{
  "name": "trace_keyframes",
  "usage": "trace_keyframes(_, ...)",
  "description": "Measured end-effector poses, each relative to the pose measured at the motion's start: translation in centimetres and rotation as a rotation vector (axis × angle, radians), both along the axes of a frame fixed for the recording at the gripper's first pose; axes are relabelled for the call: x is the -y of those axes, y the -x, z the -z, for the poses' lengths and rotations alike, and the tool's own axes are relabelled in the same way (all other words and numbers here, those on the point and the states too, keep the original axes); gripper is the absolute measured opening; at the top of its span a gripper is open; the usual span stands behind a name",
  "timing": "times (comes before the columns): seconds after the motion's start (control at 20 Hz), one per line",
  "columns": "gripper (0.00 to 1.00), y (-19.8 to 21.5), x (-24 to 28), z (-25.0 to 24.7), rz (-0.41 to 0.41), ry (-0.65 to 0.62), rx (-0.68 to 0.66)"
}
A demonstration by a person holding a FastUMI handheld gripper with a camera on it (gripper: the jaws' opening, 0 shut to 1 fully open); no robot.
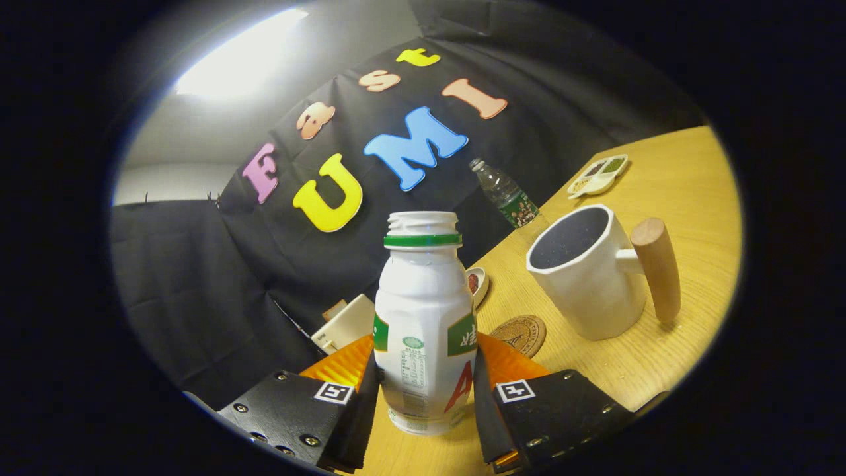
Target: Take the bottle from table, then pour the juice into the cup, finally place the bottle on the coaster
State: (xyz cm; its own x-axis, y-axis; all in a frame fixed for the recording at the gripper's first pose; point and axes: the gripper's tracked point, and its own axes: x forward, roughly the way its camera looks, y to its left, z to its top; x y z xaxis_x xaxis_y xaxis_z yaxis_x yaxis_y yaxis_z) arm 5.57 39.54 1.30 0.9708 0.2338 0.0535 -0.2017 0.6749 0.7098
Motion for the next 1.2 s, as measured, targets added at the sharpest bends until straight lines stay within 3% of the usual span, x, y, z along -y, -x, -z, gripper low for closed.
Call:
trace_keyframes(0.6, 0.63, -1.1, -0.8, -0.7, -0.046, -0.337, -0.037)
trace_keyframes(0.9, 0.63, -1.9, -0.4, -1.3, -0.030, -0.481, -0.046)
trace_keyframes(1.2, 0.63, -1.9, -0.5, -2.5, -0.032, -0.562, -0.051)
